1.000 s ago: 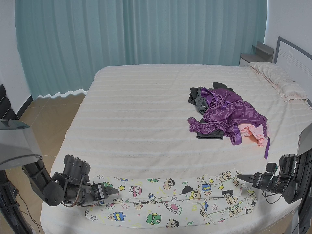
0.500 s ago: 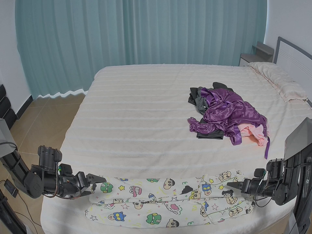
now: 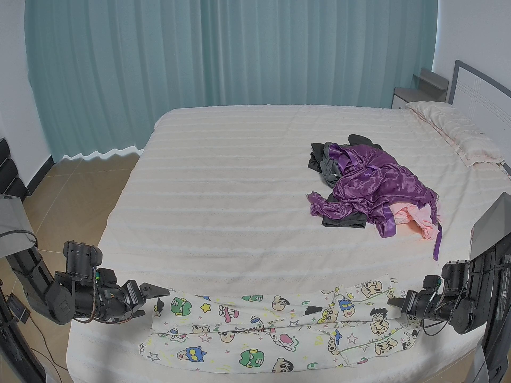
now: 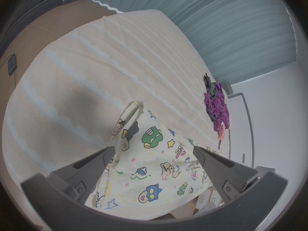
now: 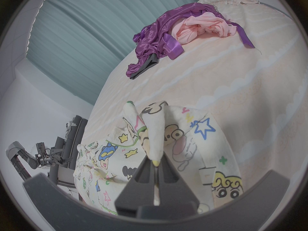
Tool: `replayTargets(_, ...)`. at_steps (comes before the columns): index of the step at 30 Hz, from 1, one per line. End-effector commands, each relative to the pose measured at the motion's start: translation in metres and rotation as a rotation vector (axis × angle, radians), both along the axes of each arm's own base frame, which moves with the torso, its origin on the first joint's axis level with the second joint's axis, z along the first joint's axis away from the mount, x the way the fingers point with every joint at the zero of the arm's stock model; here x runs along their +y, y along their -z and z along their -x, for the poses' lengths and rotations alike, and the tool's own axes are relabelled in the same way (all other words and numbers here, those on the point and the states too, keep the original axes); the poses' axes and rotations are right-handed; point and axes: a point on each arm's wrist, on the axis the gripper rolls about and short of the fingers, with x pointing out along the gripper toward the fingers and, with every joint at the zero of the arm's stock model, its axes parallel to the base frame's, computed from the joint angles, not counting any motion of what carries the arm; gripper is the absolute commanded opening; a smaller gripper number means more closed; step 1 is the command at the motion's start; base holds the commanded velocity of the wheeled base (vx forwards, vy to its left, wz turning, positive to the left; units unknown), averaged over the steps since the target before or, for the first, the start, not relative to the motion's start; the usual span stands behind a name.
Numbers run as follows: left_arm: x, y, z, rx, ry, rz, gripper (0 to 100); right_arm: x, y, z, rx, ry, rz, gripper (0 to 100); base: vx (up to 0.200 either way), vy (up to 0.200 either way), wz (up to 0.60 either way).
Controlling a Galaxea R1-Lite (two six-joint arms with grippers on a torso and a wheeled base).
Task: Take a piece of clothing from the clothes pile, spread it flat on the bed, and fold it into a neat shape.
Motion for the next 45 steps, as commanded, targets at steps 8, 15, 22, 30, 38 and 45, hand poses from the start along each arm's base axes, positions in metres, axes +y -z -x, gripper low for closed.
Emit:
replayTargets(8,0.0,0.02,-0.009,0.025,-0.056,-0.087,100,0.0,-0.007,0.008,-0.002,-0.004,0.004,100,0.0,0.0,0.0)
replayTargets(15,-0.006,0.037,-0.006,-0.003,0.081,-0.212,100,-0.006,-0.01,0.009,-0.012,0.019,-0.004,100,0.0,0.0,0.0)
replayTargets(22,-0.027,0.05,-0.002,0.029,0.118,-0.341,100,-0.007,-0.013,0.006,-0.031,0.024,-0.006,100,0.0,0.0,0.0)
replayTargets(30,-0.06,0.06,-0.002,0.001,0.165,-0.475,100,-0.009,-0.019,0.006,-0.051,0.032,-0.009,100,0.0,0.0,0.0)
replayTargets(38,-0.066,0.06,0.003,0.005,0.194,-0.485,0,-0.012,-0.021,0.005,-0.065,0.041,-0.009,100,0.0,0.0,0.0)
replayTargets(45,-0.065,0.057,0.002,0.0,0.184,-0.481,0,-0.011,-0.021,0.006,-0.064,0.032,-0.017,100,0.0,0.0,0.0)
